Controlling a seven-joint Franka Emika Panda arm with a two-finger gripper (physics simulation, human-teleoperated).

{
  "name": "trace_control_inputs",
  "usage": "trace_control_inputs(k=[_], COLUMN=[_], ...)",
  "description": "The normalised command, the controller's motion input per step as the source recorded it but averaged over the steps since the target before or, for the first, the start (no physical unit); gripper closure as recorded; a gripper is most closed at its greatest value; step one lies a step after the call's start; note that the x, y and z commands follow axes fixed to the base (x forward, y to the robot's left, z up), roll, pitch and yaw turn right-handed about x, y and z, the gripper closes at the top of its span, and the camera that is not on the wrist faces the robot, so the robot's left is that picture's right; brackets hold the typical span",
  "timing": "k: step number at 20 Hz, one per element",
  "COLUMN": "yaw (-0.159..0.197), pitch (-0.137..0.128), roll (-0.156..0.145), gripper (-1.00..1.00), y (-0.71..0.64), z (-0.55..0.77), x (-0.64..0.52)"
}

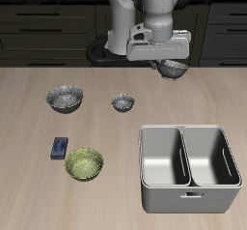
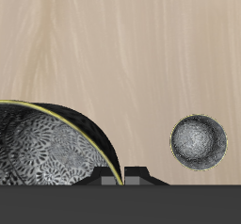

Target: Stack middle-sized black bowl on the green bowl

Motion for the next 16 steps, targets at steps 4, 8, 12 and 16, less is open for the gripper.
trace_control_inputs(k=[4, 8, 12, 16], yaw=[0.063, -0.008, 0.012, 0.015], pitch=[0.0, 0.033, 0.036, 0.001], roll=[0.018, -0.013, -0.006, -0.015], gripper=[1.0, 1.0, 1.0, 1.0], y=[-0.07, -0.28, -0.43, -0.33], z=[0.04, 0.07, 0.2, 0.14], x=[0.09, 0.18, 0.24, 0.15])
